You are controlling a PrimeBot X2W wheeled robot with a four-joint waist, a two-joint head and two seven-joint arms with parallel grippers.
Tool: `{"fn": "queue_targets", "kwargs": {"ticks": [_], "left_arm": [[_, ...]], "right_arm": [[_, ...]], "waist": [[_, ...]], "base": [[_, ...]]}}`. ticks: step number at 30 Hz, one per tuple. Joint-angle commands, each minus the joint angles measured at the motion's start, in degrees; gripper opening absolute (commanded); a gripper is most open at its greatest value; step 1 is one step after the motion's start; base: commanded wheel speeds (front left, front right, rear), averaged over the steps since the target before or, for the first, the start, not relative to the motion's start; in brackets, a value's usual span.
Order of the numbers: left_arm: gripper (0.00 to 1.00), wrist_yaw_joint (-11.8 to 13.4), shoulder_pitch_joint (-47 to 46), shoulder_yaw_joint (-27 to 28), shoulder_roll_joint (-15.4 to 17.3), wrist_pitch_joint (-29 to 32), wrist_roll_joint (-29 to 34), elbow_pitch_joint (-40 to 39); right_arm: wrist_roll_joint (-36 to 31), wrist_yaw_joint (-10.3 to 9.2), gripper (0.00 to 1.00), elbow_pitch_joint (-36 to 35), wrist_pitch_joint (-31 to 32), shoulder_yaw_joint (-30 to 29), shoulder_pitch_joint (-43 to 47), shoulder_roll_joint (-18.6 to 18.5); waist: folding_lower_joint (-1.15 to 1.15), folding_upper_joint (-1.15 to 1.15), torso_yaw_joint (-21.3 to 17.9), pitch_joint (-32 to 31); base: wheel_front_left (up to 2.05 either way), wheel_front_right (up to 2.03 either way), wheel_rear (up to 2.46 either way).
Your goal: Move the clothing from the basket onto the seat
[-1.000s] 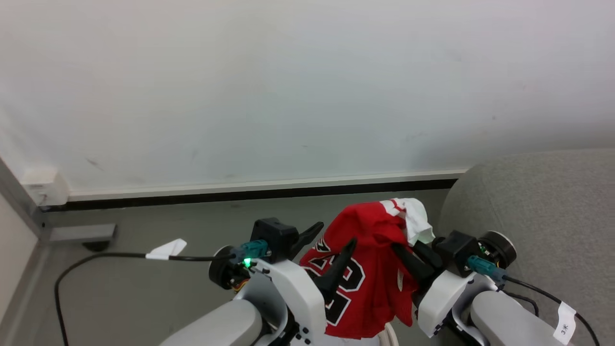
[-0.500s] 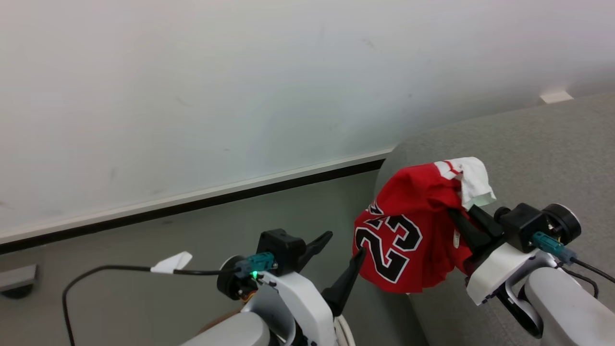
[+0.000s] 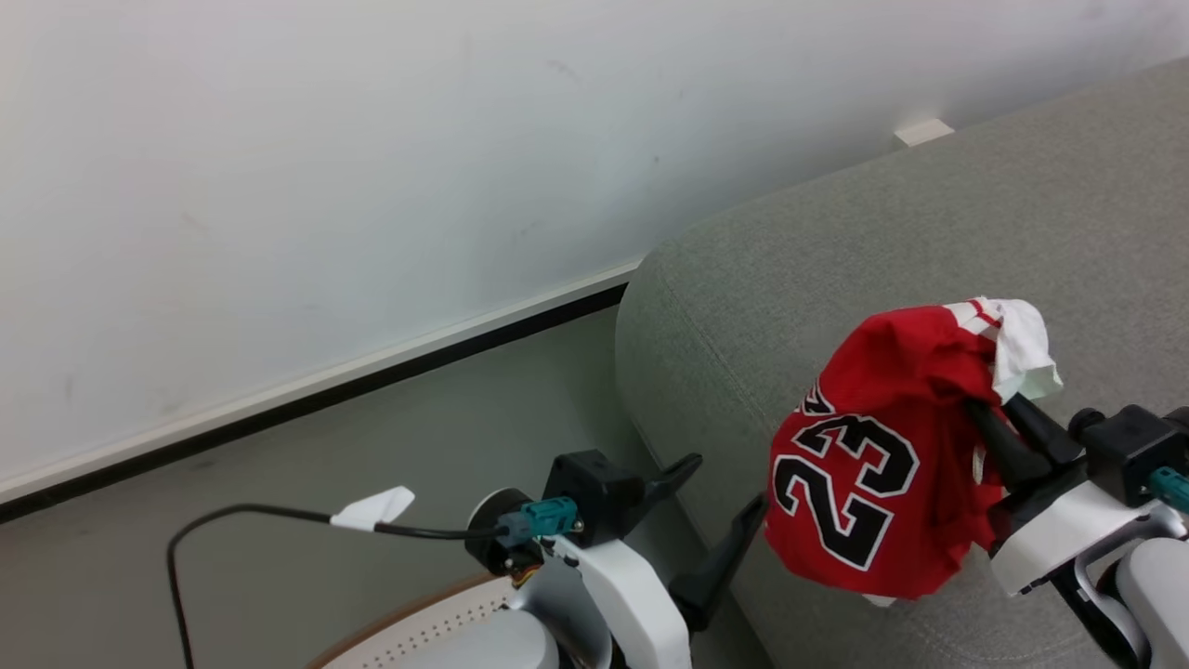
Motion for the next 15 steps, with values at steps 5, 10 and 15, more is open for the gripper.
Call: {"fn": "queue_targets", "kwargs": {"ticks": [5,10,15], "left_arm": [[1.00,-0.53,-2.99,-0.44,0.50,1.36,1.52,-2.10],[1.00,-1.22,-6.97,0.33,1.87,2.49,3.07,-5.19],[1.00,-2.51,-11.75,0.78,4.58,3.88,5.49,-8.83]], "right_arm": [[-3.50,-0.01,0.00,-3.63,1.25,-8.33,2.03,0.81],[-7.83,-0.02,0.00,-6.55,3.38,-19.11,-0.58,3.65],[-11.79,-0.05,0.00,-8.55,7.10,-30.01,-6.82,6.68]], "waist": [[0.00,0.00,2.34,5.98],[0.00,0.00,6.26,14.52],[0.00,0.00,10.39,24.01]], "base": [[0.00,0.00,0.00],[0.00,0.00,0.00],[0.00,0.00,0.00]]}}
